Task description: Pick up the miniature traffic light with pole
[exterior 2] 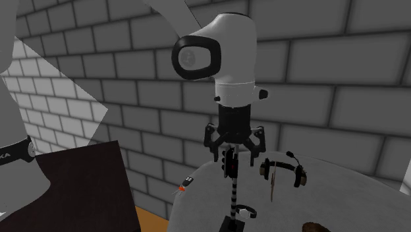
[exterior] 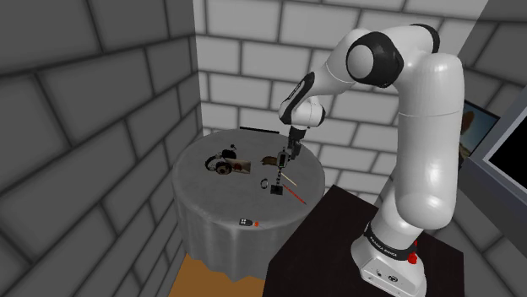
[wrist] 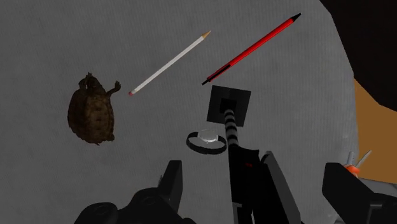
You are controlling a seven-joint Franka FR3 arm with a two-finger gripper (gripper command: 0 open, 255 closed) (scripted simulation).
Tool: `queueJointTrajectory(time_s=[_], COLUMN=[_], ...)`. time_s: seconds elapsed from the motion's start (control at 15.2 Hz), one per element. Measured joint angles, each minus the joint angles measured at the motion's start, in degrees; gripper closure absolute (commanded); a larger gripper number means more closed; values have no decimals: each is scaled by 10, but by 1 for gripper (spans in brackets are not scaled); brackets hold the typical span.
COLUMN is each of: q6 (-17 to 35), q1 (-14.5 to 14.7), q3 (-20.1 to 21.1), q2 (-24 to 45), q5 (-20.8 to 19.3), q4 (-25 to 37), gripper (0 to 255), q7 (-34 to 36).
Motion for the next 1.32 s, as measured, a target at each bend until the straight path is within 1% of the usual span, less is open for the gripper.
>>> queueJointTrajectory(time_s=[0.2,0.26,0.92,1.06,1.32], q6=[16,18,20,14,-4], q1=[-12,-13,-15,-11,5], q3=[16,18,20,14,-6], q2=[20,23,25,19,-9], q5=[22,25,28,20,-8], q4=[2,3,4,3,-4], gripper=[0,255,255,255,255], q7=[-17,-20,-22,-16,5])
